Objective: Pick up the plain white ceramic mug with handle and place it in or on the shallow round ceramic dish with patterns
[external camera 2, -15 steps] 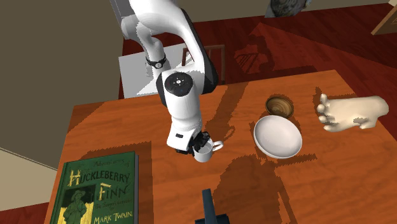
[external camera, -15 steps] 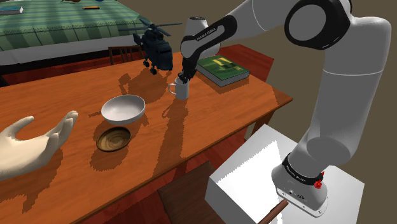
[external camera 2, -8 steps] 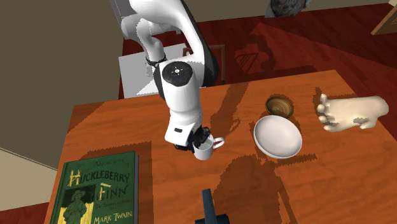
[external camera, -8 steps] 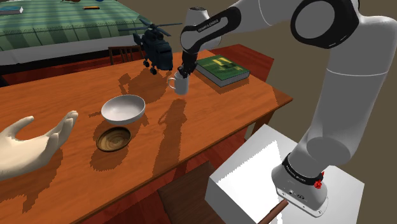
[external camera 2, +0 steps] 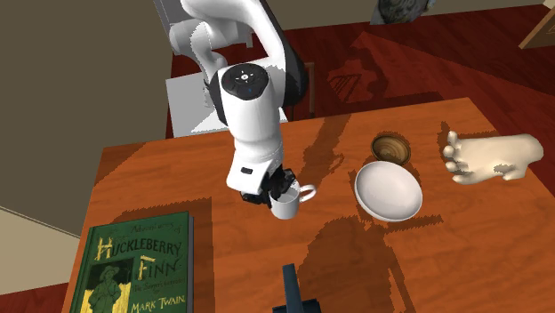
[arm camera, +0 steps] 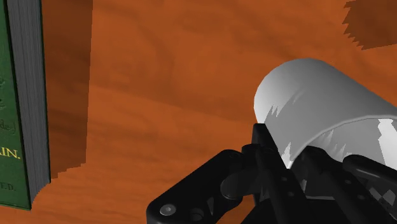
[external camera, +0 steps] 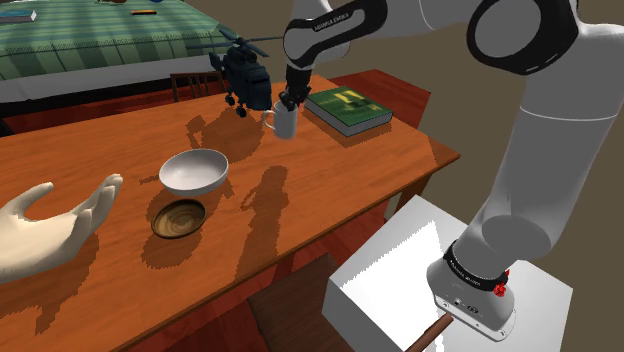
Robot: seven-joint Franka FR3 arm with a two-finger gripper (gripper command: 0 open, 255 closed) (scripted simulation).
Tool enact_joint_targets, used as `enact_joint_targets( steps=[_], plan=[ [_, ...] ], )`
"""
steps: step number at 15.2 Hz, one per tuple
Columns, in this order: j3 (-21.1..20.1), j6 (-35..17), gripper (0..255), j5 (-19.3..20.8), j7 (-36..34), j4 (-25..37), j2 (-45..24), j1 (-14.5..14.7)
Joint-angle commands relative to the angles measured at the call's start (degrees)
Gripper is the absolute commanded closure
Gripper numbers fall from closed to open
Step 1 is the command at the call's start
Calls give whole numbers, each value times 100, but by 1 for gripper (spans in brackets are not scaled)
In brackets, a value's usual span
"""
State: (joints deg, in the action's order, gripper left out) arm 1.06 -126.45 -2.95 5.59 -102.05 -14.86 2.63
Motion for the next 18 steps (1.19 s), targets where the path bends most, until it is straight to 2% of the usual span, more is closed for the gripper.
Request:
enact_joint_targets(
  steps=[1,6,12,18],
  plan=[
    [3,141,255,5,-3,92,47,-2],
    [6,430,255,15,-17,298,130,-3],
    [-241,414,255,223,-838,170,263,486],
    [-494,491,255,435,-1664,297,215,974]
  ],
)
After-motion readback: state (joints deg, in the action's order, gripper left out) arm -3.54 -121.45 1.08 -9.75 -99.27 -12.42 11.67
